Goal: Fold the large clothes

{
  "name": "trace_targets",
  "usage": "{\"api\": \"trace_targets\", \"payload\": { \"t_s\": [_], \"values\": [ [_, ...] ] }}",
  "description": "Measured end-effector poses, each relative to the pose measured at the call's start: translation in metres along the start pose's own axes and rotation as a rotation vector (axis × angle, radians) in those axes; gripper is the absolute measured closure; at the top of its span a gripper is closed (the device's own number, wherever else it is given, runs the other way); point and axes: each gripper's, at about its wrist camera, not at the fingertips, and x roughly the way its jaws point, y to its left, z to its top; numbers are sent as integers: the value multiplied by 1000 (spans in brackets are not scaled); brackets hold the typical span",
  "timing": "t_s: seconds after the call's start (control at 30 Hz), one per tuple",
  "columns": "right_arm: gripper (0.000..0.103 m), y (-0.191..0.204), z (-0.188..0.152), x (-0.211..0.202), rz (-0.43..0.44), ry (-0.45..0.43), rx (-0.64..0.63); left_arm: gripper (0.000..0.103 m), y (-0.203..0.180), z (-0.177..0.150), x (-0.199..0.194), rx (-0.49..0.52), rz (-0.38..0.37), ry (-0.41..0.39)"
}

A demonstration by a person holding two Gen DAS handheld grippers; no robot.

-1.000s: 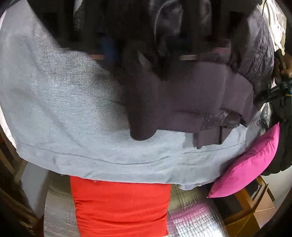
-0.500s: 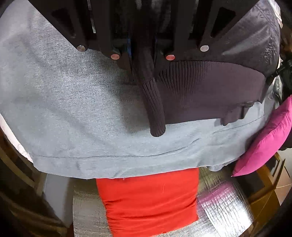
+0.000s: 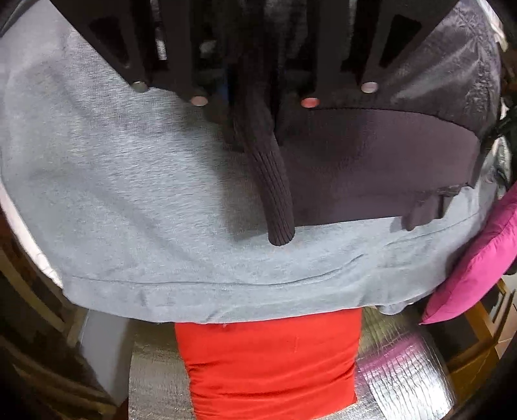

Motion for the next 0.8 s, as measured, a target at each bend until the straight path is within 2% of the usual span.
{"api": "trace_targets", "payload": {
  "t_s": [0.03,0.07,0.1,0.17,0.23,0.3,0.33,0.4,0.47,0.53,0.6,0.63,0.7,0.73,0.8],
  "values": [
    [47,0,0,0,-12,4,-2,57,-2,2,-4,11,22,-2],
    [33,-2,1,-2,-24,10,2,40,-3,3,-11,17,49,-9],
    [31,-3,2,-8,-36,8,3,34,-3,4,-19,18,65,-28],
    [31,-2,2,-24,-24,-14,-17,34,-1,5,-38,9,88,-90],
    [31,2,1,-48,-62,-50,-43,34,1,5,-61,-15,122,-150],
    [31,10,0,-68,-66,-92,-74,34,-4,6,-78,-16,89,-195],
    [31,17,-1,-78,-39,-112,-96,34,-11,5,-84,2,72,-211],
    [28,31,-3,-90,-10,-138,-119,32,-37,2,-93,81,33,-232],
    [25,45,-5,-90,78,-125,-126,31,-64,-5,-92,163,-21,-205],
    [25,59,-6,-75,171,-63,-135,31,-85,-13,-86,230,-52,-180],
    [25,65,-8,-55,161,-14,-137,31,-106,-17,-70,290,-22,-155],
    [25,65,-8,-48,149,-3,-130,31,-113,-17,-55,300,13,-113],
    [25,51,-7,-26,124,32,-65,29,-110,-15,-27,273,32,-19],
    [25,45,-6,-16,145,53,-27,29,-103,-12,-14,233,34,17],
    [25,41,-4,-9,148,53,-10,29,-88,-8,-5,159,7,40]
  ]
}}
